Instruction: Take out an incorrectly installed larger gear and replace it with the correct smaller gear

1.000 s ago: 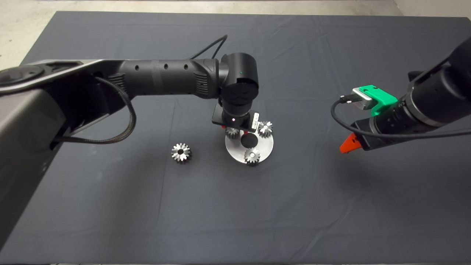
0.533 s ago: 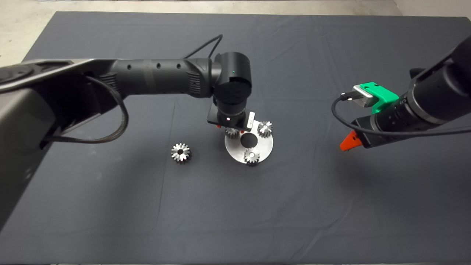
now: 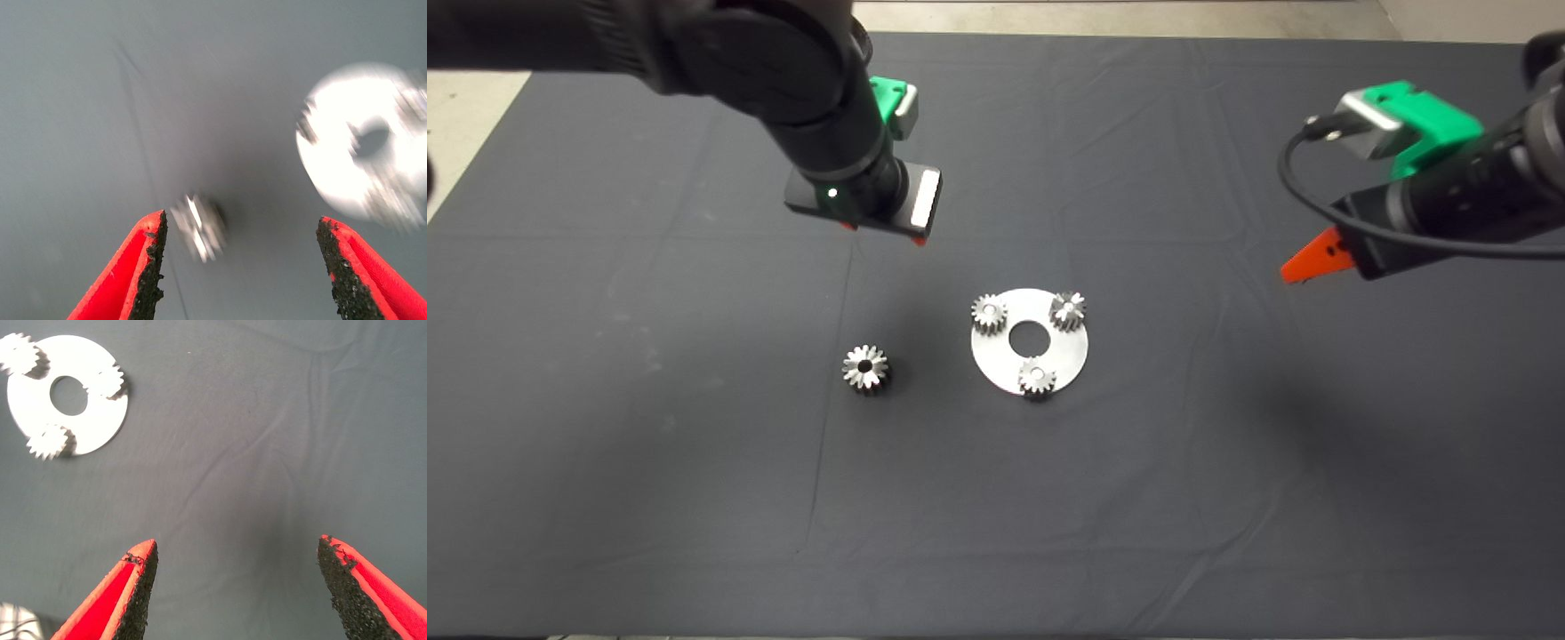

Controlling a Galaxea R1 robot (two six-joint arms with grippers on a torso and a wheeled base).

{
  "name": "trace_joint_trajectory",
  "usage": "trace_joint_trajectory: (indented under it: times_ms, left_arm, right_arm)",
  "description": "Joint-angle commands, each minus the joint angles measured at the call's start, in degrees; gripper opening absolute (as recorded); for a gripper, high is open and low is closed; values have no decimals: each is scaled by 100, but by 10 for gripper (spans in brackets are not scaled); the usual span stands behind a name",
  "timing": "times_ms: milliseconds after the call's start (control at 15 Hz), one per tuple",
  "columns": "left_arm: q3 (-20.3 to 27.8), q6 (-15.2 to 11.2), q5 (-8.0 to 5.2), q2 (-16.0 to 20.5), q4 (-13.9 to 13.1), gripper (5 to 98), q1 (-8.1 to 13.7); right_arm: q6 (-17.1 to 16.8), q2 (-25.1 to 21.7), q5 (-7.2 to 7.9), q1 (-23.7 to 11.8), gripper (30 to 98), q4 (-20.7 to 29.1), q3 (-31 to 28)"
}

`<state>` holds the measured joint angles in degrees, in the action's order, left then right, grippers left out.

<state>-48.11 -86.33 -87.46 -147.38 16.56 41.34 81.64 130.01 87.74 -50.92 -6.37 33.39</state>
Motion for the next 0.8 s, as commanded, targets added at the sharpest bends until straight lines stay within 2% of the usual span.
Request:
trace_joint_trajectory:
  times_ms: [0, 67, 200, 333, 533, 733]
  left_arm:
    - [1813, -1771, -553, 310, -786, 546, 726]
    - [2072, -2085, -553, 310, -839, 546, 735]
    - [2382, -2436, -553, 319, -948, 546, 775]
    - [2542, -2546, -544, 320, -1059, 546, 815]
    - [2597, -2696, -543, 337, -1059, 546, 823]
    - [2589, -2696, -544, 363, -1040, 546, 823]
  right_arm:
    - [773, -49, 551, -700, 636, 540, -1036]
    - [906, -120, 551, -700, 636, 601, -1125]
    - [1012, -342, 551, -700, 636, 593, -1247]
    - [1012, -524, 535, -701, 636, 601, -1275]
    - [1012, -489, 534, -691, 636, 575, -1275]
    - [1012, -481, 525, -674, 636, 593, -1311]
